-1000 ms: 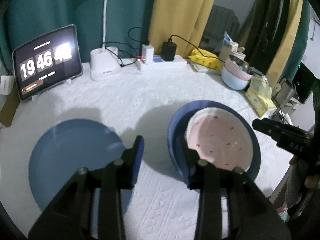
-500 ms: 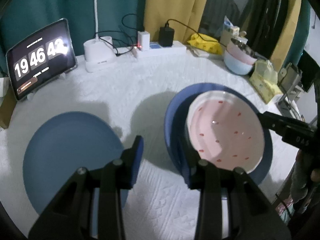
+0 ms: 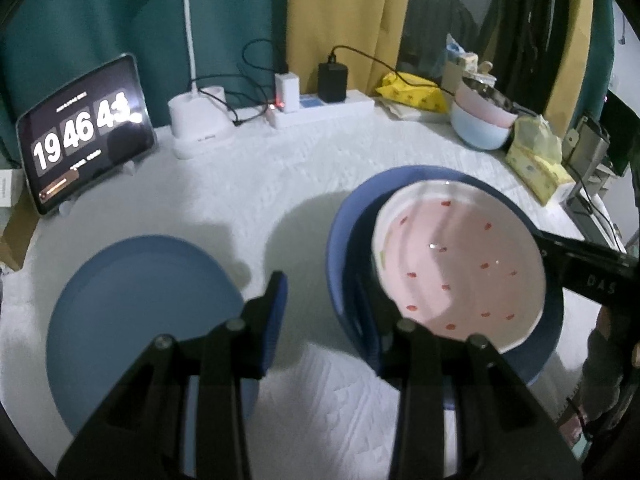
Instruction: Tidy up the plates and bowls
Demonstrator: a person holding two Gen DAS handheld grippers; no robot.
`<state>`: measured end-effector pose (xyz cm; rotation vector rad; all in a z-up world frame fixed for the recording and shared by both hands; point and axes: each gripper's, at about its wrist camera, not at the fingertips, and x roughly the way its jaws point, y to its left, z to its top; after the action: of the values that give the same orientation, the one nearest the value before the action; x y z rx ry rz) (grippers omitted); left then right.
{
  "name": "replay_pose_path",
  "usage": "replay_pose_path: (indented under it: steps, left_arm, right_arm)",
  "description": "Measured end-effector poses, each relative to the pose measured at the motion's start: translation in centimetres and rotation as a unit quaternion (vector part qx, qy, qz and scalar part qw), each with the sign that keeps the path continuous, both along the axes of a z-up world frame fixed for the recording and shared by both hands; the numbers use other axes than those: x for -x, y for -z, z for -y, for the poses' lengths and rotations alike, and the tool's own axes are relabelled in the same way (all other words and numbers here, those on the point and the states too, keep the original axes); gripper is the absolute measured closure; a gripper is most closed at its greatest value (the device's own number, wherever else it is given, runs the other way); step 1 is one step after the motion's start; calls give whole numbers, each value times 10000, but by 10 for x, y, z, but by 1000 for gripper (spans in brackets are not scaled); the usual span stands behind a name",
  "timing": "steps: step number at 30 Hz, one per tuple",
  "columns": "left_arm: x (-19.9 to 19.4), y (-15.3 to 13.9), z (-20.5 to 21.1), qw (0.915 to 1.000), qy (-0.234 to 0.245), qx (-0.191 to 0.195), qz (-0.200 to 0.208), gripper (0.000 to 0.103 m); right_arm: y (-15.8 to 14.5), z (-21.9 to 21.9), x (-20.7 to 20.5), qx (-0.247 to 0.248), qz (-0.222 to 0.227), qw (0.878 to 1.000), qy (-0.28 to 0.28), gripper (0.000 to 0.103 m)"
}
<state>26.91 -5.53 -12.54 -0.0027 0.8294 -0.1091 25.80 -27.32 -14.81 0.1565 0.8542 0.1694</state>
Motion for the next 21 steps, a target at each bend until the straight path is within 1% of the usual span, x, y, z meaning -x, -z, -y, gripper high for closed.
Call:
replay_pose_path:
  steps: [2,4,7,9,11,12,13,17,21]
  left_arm:
    - [2,1,0,10000,7,39,73,69]
    - [3,1,0,9999,16,73,152,69]
    - [4,1,-1,9996,57,135,223,71]
    - [6,1,0,9994,118,168,261,79]
    - [7,1,4,9993,147,102,320,83]
    - [8,1,6,9992,172,61,345,88]
    - [8,0,8,9992,178,36,353,88]
    - [8,-1,7,9991,180,140,361,89]
    - [10,-1,8,9990,177,123,389,90]
  right_arm:
    - [2,4,0,-192,-28,9998,-5,57]
    - [2,5,0,-262,-28,9996,-31,60]
    - [0,0,1,-274,25,9996,-112,71]
    - [-2,-6,3,-267,85,9995,-146,86]
    - [-4,-13,5,-183,158,9996,-129,92]
    - [-4,-14,5,-150,178,9997,-82,92]
    - [-3,-14,5,-183,185,9996,-61,92]
    - [-2,-11,6,-355,172,9992,-41,93]
    - [-4,-13,8,-294,190,9994,42,93]
